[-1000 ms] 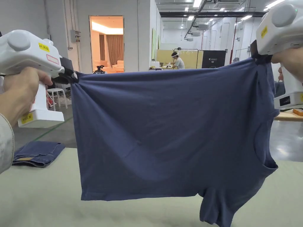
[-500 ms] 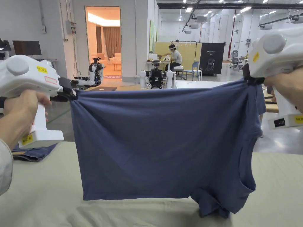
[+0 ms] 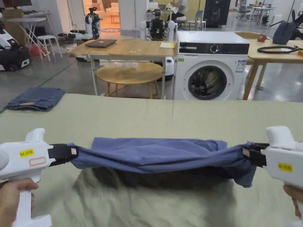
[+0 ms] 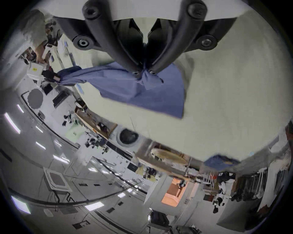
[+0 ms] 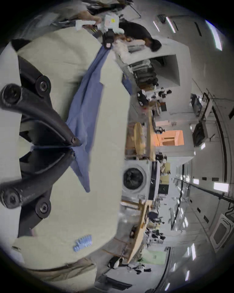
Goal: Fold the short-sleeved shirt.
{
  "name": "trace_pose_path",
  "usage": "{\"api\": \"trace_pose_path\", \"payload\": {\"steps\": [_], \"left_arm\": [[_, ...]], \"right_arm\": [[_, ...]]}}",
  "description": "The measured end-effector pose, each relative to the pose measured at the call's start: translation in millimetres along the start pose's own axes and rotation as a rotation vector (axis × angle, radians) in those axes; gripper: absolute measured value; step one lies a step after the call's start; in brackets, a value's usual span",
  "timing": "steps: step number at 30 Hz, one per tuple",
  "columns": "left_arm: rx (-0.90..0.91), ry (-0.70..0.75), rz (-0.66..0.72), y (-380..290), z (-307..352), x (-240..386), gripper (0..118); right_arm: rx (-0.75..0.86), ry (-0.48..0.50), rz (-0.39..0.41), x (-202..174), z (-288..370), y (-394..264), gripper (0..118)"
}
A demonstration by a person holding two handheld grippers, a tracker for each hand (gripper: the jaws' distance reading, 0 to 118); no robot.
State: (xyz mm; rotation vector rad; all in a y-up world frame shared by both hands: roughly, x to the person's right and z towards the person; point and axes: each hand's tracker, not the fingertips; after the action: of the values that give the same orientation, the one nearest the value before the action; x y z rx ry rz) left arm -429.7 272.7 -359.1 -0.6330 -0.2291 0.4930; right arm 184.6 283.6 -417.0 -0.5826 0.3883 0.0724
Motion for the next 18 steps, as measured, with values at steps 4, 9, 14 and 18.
{"api": "trace_pose_path", "payload": {"steps": [4, 9, 14, 18], "left_arm": [[-0.061, -0.021, 0.031, -87.4, 50.3, -2.8, 0], [-0.124, -0.004, -0.028, -163.0, 111.1, -8.2, 0], [-0.164, -0.008, 0.024, -208.7, 152.4, -27.2, 0], [-0.211, 0.017, 0.013, -235.2, 168.2, -28.7, 0]], "right_arm": [[-0.077, 0.085, 0.026, -20.6, 59.0, -104.1, 0], [-0.160, 0.125, 0.025, -44.0, 122.8, -180.9, 0], [-0.232, 0.135, 0.052, -50.7, 149.7, -230.2, 0], [-0.261, 0.166, 0.031, -52.3, 160.3, -253.2, 0]]}}
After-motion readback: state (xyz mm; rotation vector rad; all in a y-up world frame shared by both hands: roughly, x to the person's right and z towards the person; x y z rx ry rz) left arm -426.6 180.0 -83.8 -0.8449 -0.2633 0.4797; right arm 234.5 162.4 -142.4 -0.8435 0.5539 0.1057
